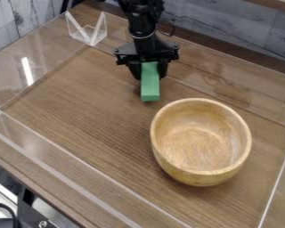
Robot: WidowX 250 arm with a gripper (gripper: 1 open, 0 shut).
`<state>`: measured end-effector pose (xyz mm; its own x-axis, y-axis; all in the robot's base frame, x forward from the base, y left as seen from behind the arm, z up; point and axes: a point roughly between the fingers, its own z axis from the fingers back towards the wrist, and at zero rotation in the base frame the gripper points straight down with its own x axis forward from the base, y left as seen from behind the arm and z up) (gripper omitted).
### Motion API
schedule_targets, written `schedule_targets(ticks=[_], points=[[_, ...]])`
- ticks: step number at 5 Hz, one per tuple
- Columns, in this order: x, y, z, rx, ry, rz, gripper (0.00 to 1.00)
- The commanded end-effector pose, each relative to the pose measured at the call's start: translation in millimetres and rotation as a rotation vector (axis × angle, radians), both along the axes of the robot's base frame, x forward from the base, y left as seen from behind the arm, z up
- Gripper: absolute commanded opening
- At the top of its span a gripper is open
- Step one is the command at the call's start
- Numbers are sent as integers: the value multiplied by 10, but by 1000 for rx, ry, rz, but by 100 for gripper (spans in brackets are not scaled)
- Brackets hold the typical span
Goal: Move green stick from inside the wooden bowl to the table next to it
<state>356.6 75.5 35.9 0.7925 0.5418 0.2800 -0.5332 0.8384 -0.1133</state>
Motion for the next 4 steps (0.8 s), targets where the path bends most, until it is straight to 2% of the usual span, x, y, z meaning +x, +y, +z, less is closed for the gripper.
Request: schedule_targets(ticks=[1, 4], points=[[102, 64, 182, 17, -46, 11, 100], [42, 49, 201, 31, 0, 3, 100]])
